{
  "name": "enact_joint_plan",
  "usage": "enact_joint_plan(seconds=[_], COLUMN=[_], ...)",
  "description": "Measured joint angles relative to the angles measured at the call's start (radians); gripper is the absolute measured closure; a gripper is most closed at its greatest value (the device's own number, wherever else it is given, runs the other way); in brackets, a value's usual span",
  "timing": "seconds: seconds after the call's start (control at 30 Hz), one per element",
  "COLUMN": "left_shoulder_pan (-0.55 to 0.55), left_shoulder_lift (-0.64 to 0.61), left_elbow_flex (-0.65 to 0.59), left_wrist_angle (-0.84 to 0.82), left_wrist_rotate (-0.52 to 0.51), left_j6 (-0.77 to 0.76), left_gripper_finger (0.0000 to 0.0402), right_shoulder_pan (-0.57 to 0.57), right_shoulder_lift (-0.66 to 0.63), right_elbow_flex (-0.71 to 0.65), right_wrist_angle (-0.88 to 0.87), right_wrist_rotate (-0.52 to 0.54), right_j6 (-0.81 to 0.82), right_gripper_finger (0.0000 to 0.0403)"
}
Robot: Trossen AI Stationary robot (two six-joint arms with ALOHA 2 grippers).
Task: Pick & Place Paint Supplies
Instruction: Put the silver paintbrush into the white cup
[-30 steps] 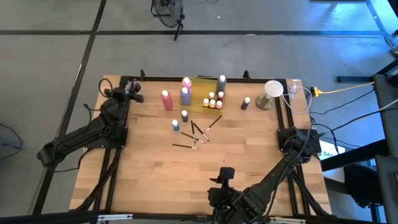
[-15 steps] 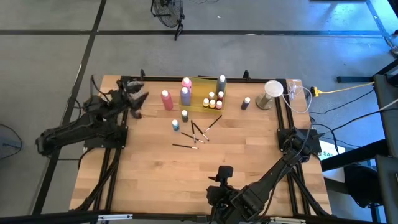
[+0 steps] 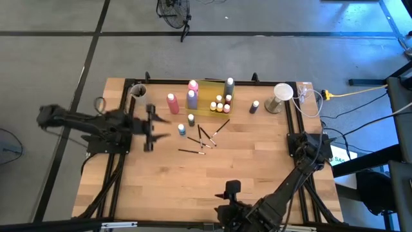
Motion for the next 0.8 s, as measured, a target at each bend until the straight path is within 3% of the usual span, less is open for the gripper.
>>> enact_joint_plan(seconds=[0.17, 0.37, 0.63, 0.8], left_shoulder_pan=[-0.251, -0.435, -0.409, -0.322], left_shoulder_lift=[0.219, 0.473, 0.798, 0.939], left_elbow_flex=[0.0, 0.103, 0.432, 0.622], left_wrist_angle=[0.111, 0.073, -0.369, -0.699], left_wrist_rotate=[-0.228, -0.514, -0.554, -0.498], left_j6=[0.177, 0.194, 0.129, 0.075], left_gripper_finger=[0.0201, 0.0201, 0.0201, 0.0215], right_shoulder_pan=[0.014, 0.018, 0.019, 0.02], right_shoulder_lift=[-0.001, -0.001, -0.001, -0.001], right_elbow_flex=[0.0, 0.0, 0.0, 0.0], right_wrist_angle=[-0.003, -0.026, -0.028, -0.025], right_wrist_rotate=[-0.01, -0.018, -0.018, -0.024], right_j6=[-0.032, -0.045, -0.062, -0.062], right_gripper_finger=[0.0169, 0.0169, 0.0169, 0.0169])
